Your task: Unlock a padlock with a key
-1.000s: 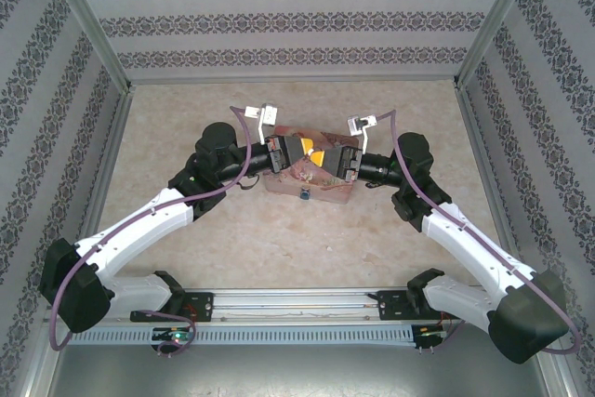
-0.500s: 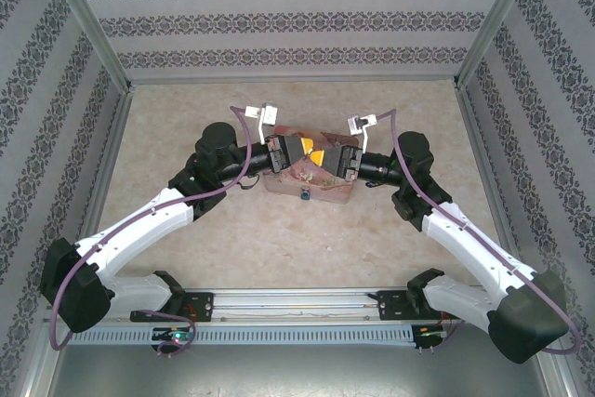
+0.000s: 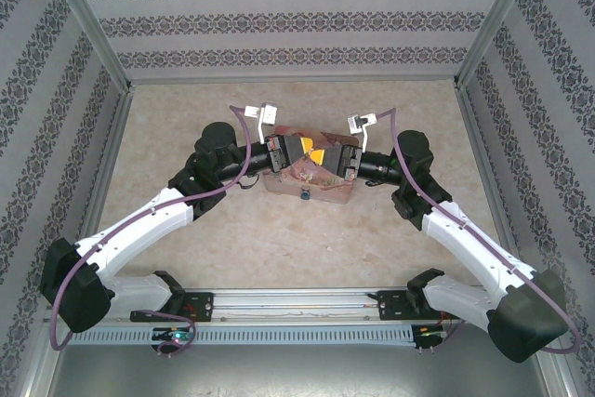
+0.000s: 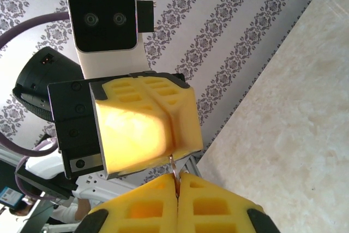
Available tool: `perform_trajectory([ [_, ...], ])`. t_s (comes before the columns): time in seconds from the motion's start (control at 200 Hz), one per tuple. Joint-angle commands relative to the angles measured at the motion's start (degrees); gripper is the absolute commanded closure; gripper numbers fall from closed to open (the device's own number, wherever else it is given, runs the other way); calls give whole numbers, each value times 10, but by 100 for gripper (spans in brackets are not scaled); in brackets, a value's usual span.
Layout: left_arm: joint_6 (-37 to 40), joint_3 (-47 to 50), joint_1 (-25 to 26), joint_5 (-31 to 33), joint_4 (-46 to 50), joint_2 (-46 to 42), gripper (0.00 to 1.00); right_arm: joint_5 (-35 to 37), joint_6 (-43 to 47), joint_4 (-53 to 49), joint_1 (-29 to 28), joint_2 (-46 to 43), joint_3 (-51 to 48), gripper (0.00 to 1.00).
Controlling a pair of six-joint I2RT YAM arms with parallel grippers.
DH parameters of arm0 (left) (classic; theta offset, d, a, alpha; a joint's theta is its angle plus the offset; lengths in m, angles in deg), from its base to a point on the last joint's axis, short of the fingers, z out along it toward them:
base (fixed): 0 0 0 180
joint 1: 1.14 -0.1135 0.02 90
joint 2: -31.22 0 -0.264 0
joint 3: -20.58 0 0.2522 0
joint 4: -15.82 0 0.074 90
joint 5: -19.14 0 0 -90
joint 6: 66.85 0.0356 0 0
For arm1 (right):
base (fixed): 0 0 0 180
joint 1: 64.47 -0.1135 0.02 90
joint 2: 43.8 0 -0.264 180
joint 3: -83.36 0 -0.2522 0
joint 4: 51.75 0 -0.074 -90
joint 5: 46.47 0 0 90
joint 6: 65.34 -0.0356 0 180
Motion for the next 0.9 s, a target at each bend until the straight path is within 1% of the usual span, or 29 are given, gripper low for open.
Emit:
perform_trajectory([
  [0.0, 0, -6, -7, -8, -24, -5, 97, 7, 18, -1, -1, -6, 10, 100],
  [0.08, 3, -4, -10, -5, -18, -12, 88, 12, 30, -16, 1, -10, 4, 100],
  [0.175, 10, 1, -16, 8, -1, -27, 68, 19, 52, -45, 2, -14, -1, 100],
  [0.26, 17, 17, -27, 32, 17, -49, 60, 27, 85, -88, 4, -18, -5, 100],
  [0.37, 36, 53, -39, 92, 57, -93, 57, 44, 136, -158, 9, -16, -10, 100],
  [0.445, 68, 70, -39, 135, 117, -121, 53, 57, 164, -198, 16, -11, -16, 100],
  [0.52, 94, 87, -39, 163, 170, -141, 49, 63, 181, -220, 24, -1, -25, 100],
  [0.59, 106, 110, -39, 187, 196, -154, 44, 59, 181, -220, 36, 10, -39, 100],
  [0.67, 108, 138, -39, 198, 206, -160, 40, 54, 177, -221, 52, 27, -51, 100],
  [0.76, 114, 157, -39, 190, 214, -146, 36, 36, 167, -212, 73, 52, -62, 100],
  [0.894, 114, 185, -28, 176, 175, -112, 32, 25, 169, -199, 94, 81, -76, 100],
])
